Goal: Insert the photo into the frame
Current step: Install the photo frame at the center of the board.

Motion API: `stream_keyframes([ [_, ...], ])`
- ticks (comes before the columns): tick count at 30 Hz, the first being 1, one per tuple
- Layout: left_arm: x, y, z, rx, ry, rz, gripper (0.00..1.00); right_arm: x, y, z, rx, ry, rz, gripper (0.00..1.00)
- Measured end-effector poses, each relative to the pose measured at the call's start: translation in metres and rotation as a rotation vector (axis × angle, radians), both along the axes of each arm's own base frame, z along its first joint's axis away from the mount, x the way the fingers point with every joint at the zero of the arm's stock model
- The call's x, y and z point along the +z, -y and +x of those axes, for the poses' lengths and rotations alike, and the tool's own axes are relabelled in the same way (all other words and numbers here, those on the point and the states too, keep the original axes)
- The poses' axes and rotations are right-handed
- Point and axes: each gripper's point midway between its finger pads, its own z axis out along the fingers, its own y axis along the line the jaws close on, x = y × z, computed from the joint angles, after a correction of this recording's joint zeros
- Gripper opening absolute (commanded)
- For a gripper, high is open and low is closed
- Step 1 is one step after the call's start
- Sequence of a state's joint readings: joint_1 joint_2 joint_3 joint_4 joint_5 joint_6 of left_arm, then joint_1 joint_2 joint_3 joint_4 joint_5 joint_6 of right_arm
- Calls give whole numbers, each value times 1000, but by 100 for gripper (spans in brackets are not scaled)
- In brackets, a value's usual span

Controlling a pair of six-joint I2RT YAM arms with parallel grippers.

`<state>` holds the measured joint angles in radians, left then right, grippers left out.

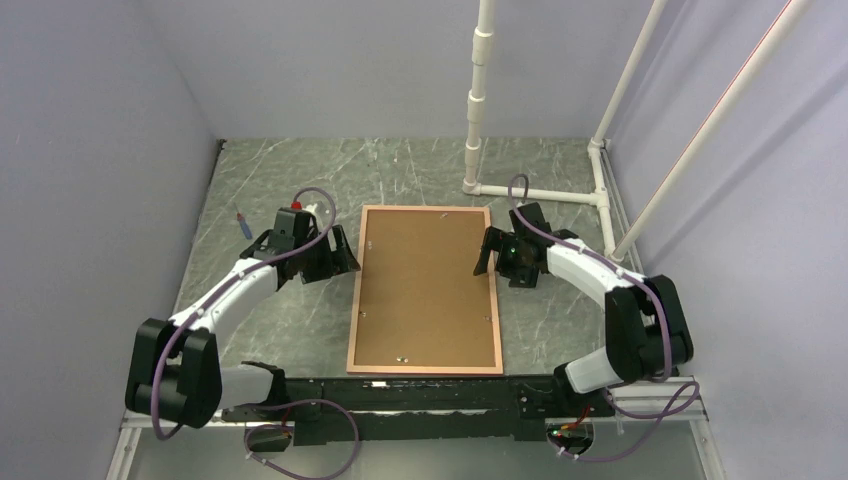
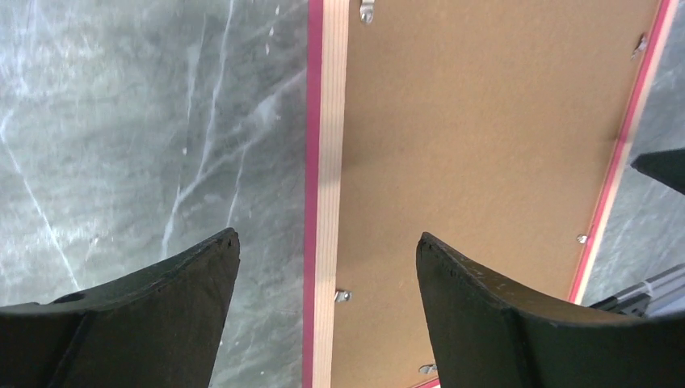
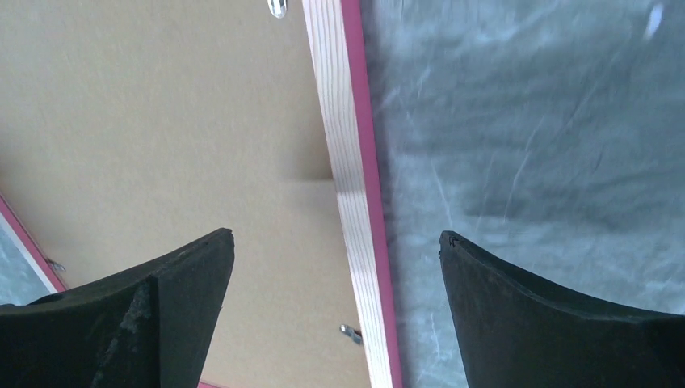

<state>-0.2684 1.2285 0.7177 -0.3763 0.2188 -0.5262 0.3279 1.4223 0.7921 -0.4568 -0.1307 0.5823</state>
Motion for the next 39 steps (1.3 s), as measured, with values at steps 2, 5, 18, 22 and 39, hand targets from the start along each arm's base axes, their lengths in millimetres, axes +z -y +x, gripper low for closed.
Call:
stream_keyframes([
  [2,1,-1,10,-1,-6,-29,84,0,1,14,-2,1,-3,99],
  [5,-2,-1,24,7,-24,-52,84,1,-1,40,7,12,-23,98],
  [18,9,0,55,34,11,-7,83,-23,-2,107,28,5,-143,65],
  [22,7,2,51,29,3,16,83,-24,-1,111,26,10,-159,50],
  [39,-1,-3,47,46,-14,80,83,-20,7,113,49,36,-213,0],
])
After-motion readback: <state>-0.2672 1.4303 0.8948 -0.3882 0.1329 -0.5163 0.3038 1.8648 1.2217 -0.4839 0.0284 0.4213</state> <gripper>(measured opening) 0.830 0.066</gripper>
